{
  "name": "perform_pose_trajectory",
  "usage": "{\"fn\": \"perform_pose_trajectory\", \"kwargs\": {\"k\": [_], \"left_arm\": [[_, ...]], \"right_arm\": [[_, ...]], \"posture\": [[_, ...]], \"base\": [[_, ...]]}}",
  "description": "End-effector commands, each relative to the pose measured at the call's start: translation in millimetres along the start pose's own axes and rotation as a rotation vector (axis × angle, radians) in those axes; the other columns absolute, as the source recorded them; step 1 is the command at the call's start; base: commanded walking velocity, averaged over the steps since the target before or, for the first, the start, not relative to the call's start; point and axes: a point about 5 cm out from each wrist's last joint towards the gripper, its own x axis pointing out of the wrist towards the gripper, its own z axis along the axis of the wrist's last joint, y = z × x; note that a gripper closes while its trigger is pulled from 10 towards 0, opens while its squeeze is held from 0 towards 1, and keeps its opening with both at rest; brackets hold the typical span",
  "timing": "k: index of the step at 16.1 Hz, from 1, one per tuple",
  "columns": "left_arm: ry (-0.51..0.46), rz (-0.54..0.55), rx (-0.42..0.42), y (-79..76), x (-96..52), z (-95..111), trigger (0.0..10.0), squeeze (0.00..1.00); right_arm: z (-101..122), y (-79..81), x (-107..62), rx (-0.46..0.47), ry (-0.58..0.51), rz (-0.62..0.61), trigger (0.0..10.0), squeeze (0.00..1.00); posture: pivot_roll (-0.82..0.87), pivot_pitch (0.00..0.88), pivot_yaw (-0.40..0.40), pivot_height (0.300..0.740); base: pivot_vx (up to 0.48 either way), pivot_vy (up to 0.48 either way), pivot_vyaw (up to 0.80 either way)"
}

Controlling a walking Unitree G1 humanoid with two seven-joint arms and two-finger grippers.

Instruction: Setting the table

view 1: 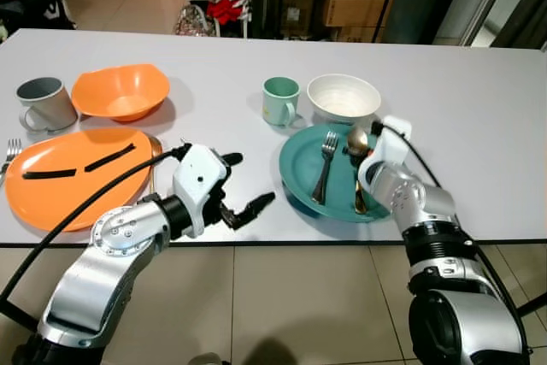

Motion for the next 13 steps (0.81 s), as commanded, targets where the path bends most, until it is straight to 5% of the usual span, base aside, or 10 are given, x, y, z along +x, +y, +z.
{"fn": "perform_pose_trajectory", "kwargs": {"k": [1,8,9,13], "left_arm": [[0.001,-0.041,0.003,-6.3,-1.4,3.3,10.0,0.04],[0.009,-0.054,0.003,-6.7,-0.2,5.7,10.0,0.04],[0.009,-0.052,0.005,-6.6,0.3,6.0,10.0,0.03],[-0.010,-0.022,-0.001,-2.9,0.3,7.9,10.0,0.03]], "right_arm": [[2.9,-1.9,1.3,0.020,-0.001,-0.032,10.0,0.00],[-6.8,2.8,4.8,0.080,0.042,-0.059,10.0,0.04],[-7.9,1.8,5.1,0.087,0.043,-0.065,10.0,0.94],[11.2,10.6,-3.8,0.069,-0.022,-0.011,10.0,1.00]], "posture": [[0.08,0.011,-0.054,0.740],[0.08,0.002,-0.054,0.740],[0.08,0.001,-0.054,0.740],[0.08,0.000,-0.055,0.740]], "base": [[0.000,0.000,0.00],[0.000,0.000,0.00],[0.000,0.000,0.00],[0.000,0.000,0.00]]}}
